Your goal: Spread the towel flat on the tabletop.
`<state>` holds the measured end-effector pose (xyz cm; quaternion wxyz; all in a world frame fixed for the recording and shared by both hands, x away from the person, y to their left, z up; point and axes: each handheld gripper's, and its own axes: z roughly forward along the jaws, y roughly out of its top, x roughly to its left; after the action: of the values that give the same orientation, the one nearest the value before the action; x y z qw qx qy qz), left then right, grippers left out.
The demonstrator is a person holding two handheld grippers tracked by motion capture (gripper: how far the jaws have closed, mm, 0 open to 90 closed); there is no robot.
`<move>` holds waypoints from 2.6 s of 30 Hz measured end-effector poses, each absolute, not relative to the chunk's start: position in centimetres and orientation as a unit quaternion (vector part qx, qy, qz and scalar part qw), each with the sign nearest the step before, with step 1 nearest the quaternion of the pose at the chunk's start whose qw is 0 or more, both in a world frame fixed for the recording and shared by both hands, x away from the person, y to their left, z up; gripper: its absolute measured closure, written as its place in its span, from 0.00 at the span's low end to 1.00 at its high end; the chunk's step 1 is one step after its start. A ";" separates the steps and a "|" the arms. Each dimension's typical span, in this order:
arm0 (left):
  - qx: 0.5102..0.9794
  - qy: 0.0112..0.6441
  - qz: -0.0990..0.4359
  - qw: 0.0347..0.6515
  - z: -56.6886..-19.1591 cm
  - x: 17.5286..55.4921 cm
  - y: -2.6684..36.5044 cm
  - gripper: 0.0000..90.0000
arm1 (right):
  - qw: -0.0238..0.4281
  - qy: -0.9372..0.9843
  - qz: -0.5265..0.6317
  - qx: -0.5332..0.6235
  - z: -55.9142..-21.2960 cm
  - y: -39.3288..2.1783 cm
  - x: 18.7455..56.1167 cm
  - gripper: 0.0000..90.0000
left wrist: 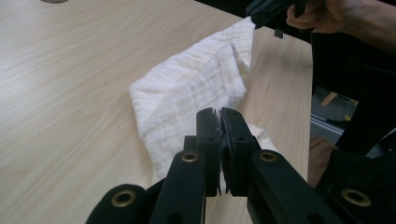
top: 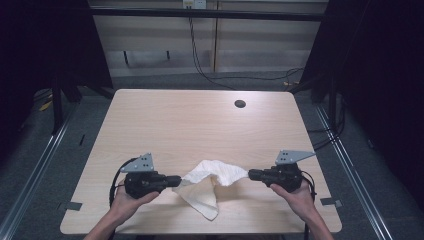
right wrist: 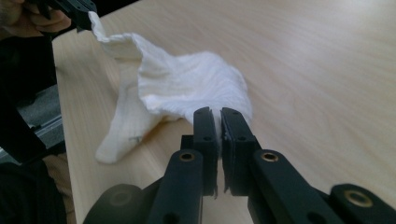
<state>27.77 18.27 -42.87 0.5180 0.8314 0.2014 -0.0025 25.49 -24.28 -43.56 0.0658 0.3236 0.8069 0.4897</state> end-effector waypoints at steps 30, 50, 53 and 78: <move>0.795 0.213 0.051 0.566 -35.0 29.8 22.6 0.97 | 0.112 0.784 0.537 0.291 -33.2 -24.1 28.4 0.96; 0.783 0.194 0.087 0.585 -31.5 28.4 23.4 0.97 | 0.134 0.768 0.570 0.259 -28.3 -24.0 26.0 0.96; 0.776 0.179 0.101 0.596 -30.5 27.0 23.5 0.97 | 0.125 0.764 0.578 0.258 -27.6 -24.0 24.9 0.96; 0.804 0.245 0.056 0.539 -38.2 33.6 19.7 0.97 | 0.126 0.784 0.501 0.344 -35.6 -24.8 28.4 0.96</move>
<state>33.59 19.67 -38.23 0.5392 0.8037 0.2455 0.0562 28.44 -24.76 -35.60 0.1263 0.3442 0.7840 0.5009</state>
